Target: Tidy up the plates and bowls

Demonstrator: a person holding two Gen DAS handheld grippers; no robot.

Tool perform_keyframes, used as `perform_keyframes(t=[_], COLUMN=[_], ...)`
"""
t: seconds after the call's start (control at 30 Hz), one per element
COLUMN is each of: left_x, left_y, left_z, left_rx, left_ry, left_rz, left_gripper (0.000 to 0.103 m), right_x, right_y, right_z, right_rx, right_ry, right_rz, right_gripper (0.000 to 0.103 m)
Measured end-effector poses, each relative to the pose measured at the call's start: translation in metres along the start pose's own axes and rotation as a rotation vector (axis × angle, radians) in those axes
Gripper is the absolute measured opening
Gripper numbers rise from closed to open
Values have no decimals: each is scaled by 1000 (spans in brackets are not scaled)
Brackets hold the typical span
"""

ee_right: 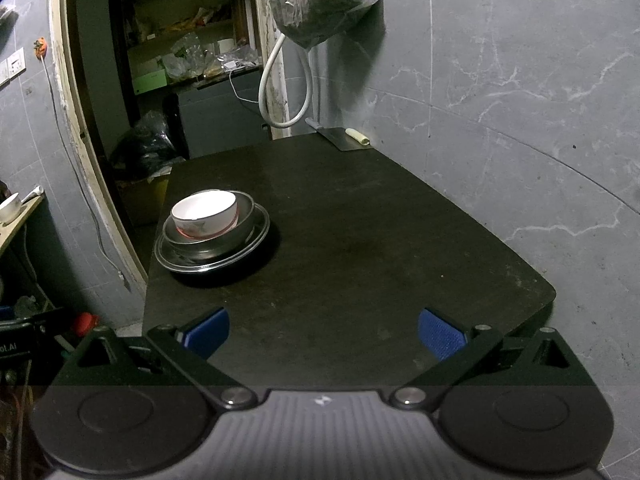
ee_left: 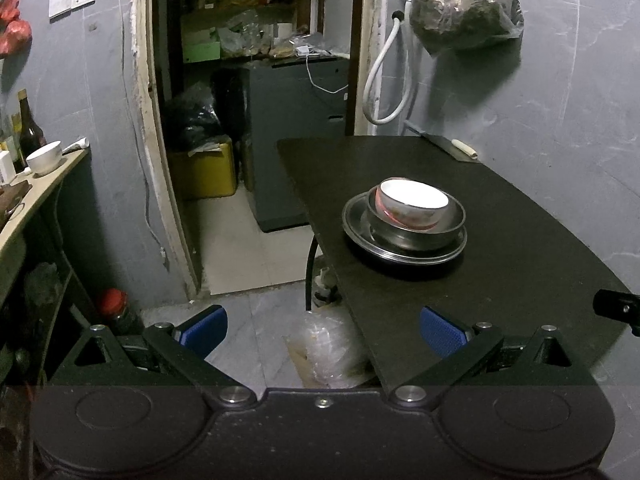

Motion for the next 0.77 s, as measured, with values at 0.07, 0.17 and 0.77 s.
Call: perform_keyframes(t=[0.07,0.17,0.77], left_x=[0,1,3], left_y=[0,2,6], left_z=[-1,-4,-17], left_rx=[-4,-10,-32], left_ry=[2,3,-14], left_rz=[-1,-3,-15], left_gripper=[102,102,102], right_x=[1,1,1], right_y=[0,0,6], right_z=[0,-1,-15], right_rx=[-2,-5,-31], right_ry=[-1,-3,-20], right_rz=[0,0,-8], right_gripper=[103,103,103])
Point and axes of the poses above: each gripper's, at about its wrist camera, not at the fingertips, and z roughly against the way its jaws point, x to its right, y to its top, the point moved 4 cm from there along -z, roughly the way its jaws point, and after that the axes turned 13 degrees about y, right-handed, at the moved point
